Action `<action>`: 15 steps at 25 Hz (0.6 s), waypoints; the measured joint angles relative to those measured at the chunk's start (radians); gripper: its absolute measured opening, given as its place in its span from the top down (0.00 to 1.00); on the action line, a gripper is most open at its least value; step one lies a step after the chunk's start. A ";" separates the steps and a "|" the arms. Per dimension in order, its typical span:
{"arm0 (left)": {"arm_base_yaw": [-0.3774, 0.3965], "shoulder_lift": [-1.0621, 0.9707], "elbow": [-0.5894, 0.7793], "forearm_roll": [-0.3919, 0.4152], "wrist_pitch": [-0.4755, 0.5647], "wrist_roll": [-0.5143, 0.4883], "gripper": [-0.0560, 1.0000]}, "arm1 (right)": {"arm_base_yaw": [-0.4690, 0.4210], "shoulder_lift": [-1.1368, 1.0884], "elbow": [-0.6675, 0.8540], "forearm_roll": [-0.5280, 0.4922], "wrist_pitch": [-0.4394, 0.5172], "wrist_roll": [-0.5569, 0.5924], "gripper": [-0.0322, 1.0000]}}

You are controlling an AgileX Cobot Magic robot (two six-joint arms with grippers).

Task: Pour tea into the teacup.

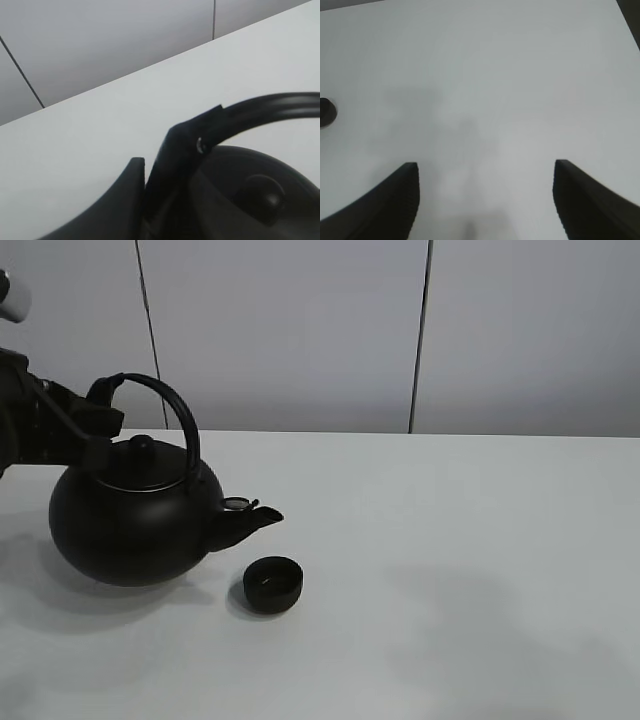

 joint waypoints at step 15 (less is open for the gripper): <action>0.000 0.000 0.000 -0.003 0.000 0.079 0.81 | 0.000 0.000 0.000 0.000 0.000 0.000 0.47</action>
